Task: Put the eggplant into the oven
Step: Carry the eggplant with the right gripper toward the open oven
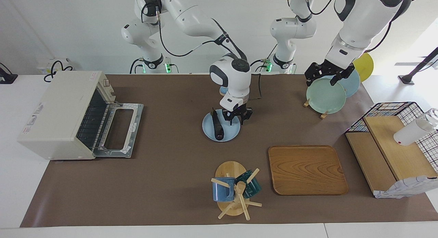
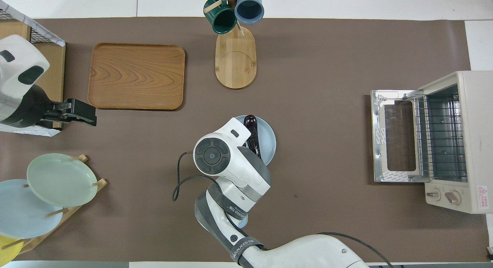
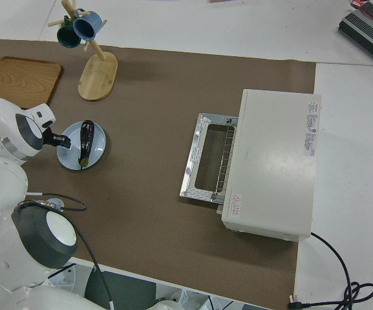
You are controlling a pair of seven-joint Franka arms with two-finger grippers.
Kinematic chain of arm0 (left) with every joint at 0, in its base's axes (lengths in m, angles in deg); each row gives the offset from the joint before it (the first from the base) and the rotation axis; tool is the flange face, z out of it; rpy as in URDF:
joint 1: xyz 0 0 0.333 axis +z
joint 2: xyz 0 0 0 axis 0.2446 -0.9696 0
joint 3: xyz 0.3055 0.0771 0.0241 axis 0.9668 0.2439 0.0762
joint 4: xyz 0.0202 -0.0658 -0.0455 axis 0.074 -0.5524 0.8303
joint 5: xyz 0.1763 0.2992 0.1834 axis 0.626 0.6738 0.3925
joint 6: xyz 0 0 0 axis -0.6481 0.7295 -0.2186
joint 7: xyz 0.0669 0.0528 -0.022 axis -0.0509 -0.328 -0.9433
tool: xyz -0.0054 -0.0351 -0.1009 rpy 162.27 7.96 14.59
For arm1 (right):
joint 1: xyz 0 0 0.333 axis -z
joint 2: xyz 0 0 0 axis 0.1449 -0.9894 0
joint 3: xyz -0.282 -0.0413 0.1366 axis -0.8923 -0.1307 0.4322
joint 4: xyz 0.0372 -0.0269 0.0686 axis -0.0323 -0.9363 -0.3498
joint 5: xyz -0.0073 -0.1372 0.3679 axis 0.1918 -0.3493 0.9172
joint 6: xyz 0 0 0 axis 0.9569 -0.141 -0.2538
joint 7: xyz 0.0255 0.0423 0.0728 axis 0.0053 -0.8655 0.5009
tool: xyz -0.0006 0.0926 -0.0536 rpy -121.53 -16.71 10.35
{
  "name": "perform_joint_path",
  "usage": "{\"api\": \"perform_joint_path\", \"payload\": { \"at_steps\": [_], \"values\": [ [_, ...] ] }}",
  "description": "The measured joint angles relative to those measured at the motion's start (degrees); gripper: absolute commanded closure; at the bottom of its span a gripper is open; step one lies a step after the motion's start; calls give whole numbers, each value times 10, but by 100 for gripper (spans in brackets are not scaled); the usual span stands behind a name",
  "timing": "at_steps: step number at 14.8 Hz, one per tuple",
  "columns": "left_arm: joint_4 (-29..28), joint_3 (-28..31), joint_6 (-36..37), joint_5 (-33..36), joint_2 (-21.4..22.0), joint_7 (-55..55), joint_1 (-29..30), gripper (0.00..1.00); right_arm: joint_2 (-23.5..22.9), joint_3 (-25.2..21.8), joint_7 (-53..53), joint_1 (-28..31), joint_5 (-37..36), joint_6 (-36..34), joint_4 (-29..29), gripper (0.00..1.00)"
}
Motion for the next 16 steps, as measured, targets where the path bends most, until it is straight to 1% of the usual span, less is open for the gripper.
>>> {"api": "perform_joint_path", "payload": {
  "at_steps": [2,3,5,6,7,8,10,12,13,15,16],
  "values": [
    [0,0,0,0,0,0,0,0,3,0,0,-4,0,4,-5,90],
    [0,0,0,0,0,0,0,0,5,0,0,-5,0,4,-7,100],
    [0,0,0,0,0,0,0,0,9,-1,1,-6,-3,1,-7,100],
    [0,0,0,0,0,0,0,0,13,-2,7,-5,-5,-10,-5,100],
    [0,0,0,0,0,0,0,0,17,-2,14,-4,-12,-36,4,100],
    [0,0,0,0,0,0,0,0,19,-3,23,-3,-27,-80,25,100],
    [0,0,0,0,0,0,0,0,21,-5,53,12,-51,-188,89,100],
    [0,0,0,0,0,0,0,0,30,-9,103,48,-56,-260,131,100],
    [0,0,0,0,0,0,0,0,42,-10,129,74,-57,-284,135,100],
    [0,0,0,0,0,0,0,0,76,-12,172,130,-57,-310,117,100],
    [0,0,0,0,0,0,0,0,97,-13,193,157,-57,-315,94,100]
  ]
}}
